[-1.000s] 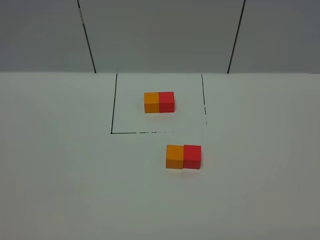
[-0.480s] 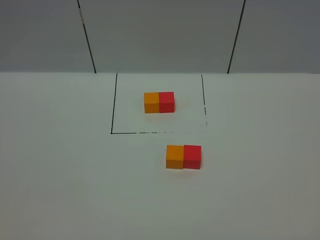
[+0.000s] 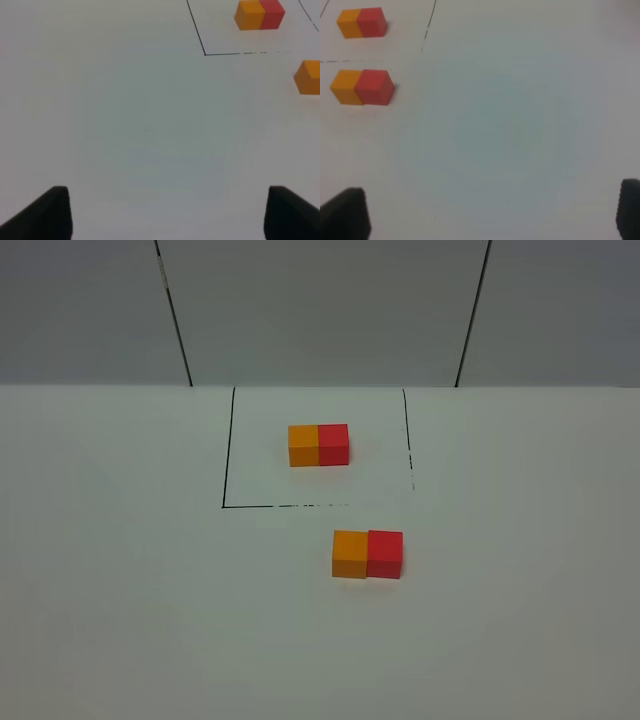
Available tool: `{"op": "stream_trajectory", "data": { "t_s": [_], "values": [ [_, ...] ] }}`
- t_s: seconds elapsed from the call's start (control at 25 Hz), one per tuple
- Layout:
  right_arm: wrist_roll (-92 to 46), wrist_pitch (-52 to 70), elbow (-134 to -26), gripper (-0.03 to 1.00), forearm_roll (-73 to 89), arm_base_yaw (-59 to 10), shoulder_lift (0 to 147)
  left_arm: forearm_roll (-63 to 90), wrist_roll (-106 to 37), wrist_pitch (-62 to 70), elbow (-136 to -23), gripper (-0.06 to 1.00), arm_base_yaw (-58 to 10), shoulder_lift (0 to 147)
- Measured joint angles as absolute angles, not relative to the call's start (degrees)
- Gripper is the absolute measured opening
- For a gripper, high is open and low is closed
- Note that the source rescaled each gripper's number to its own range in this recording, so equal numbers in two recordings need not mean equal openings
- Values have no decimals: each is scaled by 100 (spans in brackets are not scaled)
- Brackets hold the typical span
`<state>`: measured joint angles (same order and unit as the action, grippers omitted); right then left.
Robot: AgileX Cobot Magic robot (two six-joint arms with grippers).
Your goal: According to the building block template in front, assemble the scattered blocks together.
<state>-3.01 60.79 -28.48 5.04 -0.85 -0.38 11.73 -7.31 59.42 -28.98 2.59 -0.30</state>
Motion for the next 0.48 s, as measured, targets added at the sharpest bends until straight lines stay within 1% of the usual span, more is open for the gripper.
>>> {"op": "stream_trajectory", "data": {
  "t_s": [0.48],
  "values": [
    [-294,6079,-2848,96,487,-85,-38,1173,-731,5942,-2898,65,259,-30]
  ]
}}
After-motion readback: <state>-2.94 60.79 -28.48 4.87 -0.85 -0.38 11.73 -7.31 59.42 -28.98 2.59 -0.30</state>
